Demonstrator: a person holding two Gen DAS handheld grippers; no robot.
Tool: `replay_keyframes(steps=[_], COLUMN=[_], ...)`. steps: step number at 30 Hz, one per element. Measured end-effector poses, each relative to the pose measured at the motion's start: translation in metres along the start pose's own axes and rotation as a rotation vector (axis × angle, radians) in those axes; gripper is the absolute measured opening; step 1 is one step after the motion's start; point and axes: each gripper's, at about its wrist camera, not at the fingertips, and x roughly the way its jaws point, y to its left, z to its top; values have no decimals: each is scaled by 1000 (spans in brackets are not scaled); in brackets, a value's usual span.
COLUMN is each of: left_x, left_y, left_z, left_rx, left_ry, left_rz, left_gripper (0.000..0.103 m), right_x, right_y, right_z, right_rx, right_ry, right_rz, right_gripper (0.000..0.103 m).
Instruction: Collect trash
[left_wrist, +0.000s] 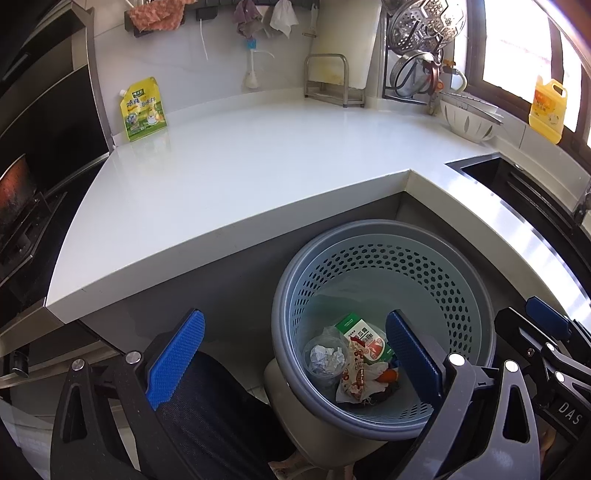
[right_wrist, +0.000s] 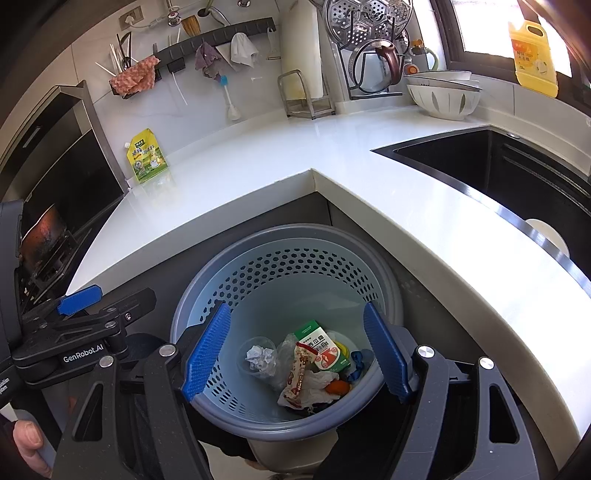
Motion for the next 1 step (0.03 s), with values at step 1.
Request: replay_keyframes(steps=[1], left_x=[0], left_y=[-1], left_z=[0], left_rx=[1], left_ry=[0], left_rz=[1], left_gripper=[97], right_x=[0], right_y=[0], right_z=[0], right_rx=[0], right_ry=[0], right_rz=[0], right_gripper=[72])
